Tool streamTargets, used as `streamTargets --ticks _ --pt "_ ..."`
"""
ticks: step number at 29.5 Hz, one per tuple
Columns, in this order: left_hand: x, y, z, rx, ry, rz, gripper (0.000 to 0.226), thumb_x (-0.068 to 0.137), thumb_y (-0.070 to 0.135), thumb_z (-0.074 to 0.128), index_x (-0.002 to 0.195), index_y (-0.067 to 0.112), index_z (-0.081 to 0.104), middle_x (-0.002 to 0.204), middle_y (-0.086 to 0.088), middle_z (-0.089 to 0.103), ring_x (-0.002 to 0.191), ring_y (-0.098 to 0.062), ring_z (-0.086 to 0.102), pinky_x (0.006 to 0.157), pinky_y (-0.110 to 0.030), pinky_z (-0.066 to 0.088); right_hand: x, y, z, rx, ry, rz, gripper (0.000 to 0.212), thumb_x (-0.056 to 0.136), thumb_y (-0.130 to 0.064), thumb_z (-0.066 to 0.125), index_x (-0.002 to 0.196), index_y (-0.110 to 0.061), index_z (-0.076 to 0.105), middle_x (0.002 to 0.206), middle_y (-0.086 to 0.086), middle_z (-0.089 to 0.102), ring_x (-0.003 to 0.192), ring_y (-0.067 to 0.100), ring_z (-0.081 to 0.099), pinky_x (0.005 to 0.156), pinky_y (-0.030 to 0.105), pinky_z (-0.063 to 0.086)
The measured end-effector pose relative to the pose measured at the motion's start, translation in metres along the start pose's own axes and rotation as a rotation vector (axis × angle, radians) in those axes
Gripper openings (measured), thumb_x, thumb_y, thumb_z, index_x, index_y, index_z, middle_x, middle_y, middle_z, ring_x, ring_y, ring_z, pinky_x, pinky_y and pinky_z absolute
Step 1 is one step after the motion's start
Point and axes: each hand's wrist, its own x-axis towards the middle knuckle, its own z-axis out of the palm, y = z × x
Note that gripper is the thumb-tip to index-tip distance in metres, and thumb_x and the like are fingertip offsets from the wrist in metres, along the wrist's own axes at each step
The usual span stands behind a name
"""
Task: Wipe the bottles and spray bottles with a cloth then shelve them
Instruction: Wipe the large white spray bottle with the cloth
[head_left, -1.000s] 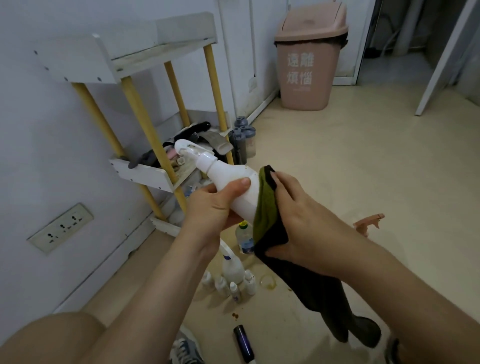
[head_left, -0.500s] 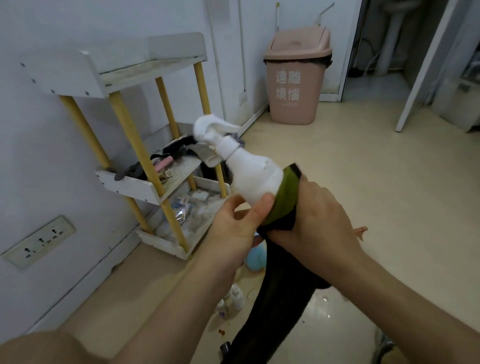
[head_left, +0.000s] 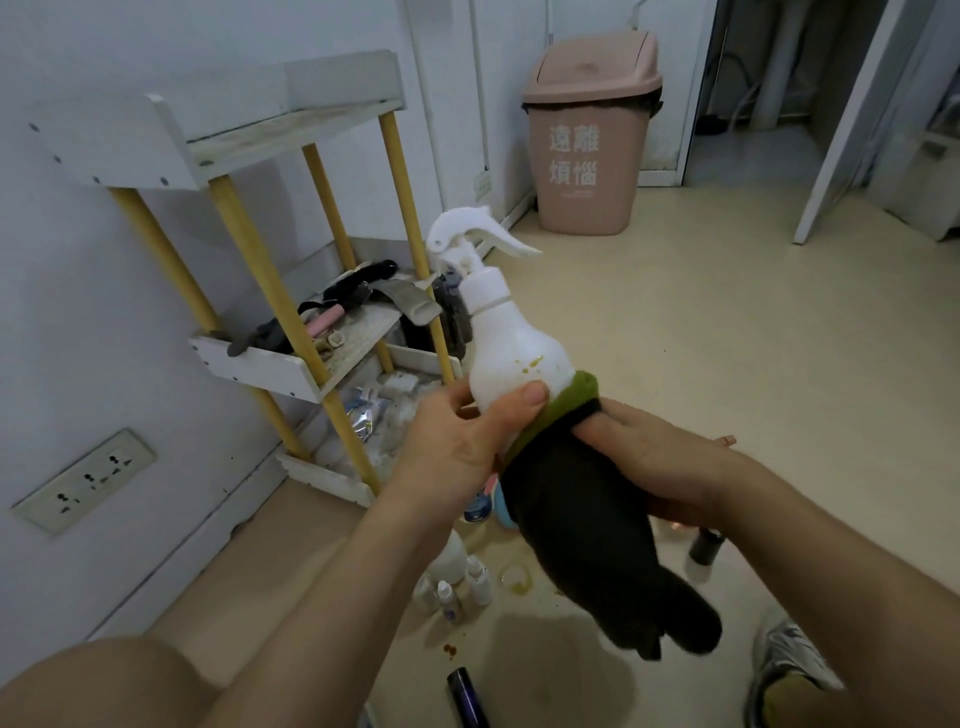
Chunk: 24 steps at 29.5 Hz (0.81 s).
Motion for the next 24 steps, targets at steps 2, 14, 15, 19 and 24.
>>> streamTargets --ticks 2,14,15,19,24 --pt "0.000 0.001 0.000 -0.006 -0.026 0.010 0.056 0.066 0.042 0.082 0.109 0.010 0.067 0.092 -0.001 0.076 0.087 -0.015 0.073 0.066 -0.020 0.055 0.000 0.002 0.003 0.063 -0.077 -0.003 0.028 0.091 -0.019 0.065 0.118 -0.016 0.060 0.109 0.009 0.071 0.100 0.019 0.070 0.084 0.028 0.058" --pt "-0.010 -0.048 -0.015 0.216 -0.423 -0.259 0.043 0.086 0.032 0.072 0.125 0.024 0.060 0.116 0.002 0.071 0.108 -0.012 0.067 0.092 -0.032 0.055 0.007 -0.004 0.000 -0.004 0.569 -0.286 0.055 0.054 -0.037 0.082 0.105 -0.025 0.067 0.096 -0.006 0.075 0.089 0.011 0.071 0.081 0.034 0.056" --pt "-0.010 -0.058 -0.019 0.424 -0.481 -0.266 0.034 0.086 0.026 0.073 0.119 0.025 0.064 0.113 0.004 0.072 0.106 -0.009 0.067 0.095 -0.033 0.054 0.005 -0.009 -0.006 0.036 0.570 -0.288 0.051 0.058 -0.035 0.082 0.106 -0.024 0.067 0.096 -0.005 0.075 0.089 0.012 0.072 0.079 0.032 0.056" --pt "0.005 -0.064 -0.047 0.868 -0.190 -0.154 0.007 0.091 0.030 0.066 0.089 0.035 0.070 0.091 0.009 0.071 0.086 -0.007 0.066 0.085 -0.043 0.054 -0.001 -0.012 -0.023 -0.133 0.591 -0.269 0.050 0.062 -0.035 0.085 0.108 -0.031 0.064 0.099 -0.012 0.072 0.092 0.006 0.069 0.080 0.028 0.054" --pt "0.005 -0.007 -0.051 0.797 0.428 0.125 0.022 0.089 0.013 0.066 0.080 0.033 0.069 0.072 0.011 0.067 0.071 -0.009 0.062 0.063 -0.033 0.053 0.002 0.004 -0.014 -0.321 0.583 -0.191 0.066 0.048 -0.052 0.081 0.107 -0.038 0.057 0.101 -0.015 0.068 0.096 0.005 0.065 0.087 0.035 0.054"
